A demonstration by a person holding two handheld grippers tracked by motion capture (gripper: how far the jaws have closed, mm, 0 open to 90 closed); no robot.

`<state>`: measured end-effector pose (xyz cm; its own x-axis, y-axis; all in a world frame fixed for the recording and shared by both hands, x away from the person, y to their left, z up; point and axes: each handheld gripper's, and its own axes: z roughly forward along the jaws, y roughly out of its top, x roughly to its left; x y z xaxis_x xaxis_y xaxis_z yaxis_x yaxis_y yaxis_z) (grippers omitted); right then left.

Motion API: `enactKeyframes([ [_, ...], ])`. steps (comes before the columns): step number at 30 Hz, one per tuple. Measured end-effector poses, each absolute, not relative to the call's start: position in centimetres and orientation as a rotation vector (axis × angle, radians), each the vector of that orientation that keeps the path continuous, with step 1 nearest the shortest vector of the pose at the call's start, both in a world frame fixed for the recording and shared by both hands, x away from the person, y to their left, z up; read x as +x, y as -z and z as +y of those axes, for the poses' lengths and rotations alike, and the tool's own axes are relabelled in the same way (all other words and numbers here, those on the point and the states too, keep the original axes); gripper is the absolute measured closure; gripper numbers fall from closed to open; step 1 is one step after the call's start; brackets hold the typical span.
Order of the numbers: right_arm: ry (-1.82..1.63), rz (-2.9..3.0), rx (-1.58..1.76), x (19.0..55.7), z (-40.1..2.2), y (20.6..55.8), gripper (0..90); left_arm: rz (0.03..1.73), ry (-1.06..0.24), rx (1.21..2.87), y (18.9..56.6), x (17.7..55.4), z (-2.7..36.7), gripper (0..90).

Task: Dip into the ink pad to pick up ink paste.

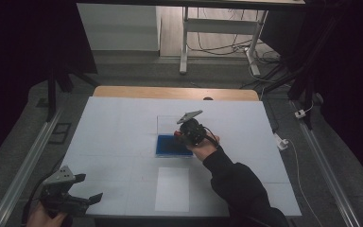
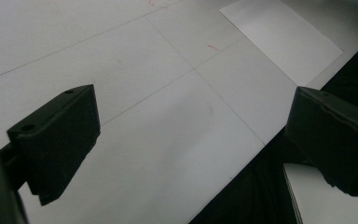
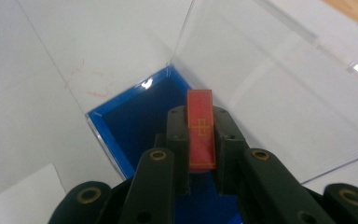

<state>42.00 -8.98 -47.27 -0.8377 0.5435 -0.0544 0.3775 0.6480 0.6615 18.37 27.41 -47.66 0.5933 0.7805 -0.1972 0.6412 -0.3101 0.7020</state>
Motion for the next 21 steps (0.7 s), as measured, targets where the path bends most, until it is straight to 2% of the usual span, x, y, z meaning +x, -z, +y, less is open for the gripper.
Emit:
enactKeyframes([
  [21, -0.896, 2.693, 0.693, 42.1, -7.7, 49.7, 79.6, 1.121, -0.226, 2.045, 47.7, 18.3, 27.5, 3.5],
])
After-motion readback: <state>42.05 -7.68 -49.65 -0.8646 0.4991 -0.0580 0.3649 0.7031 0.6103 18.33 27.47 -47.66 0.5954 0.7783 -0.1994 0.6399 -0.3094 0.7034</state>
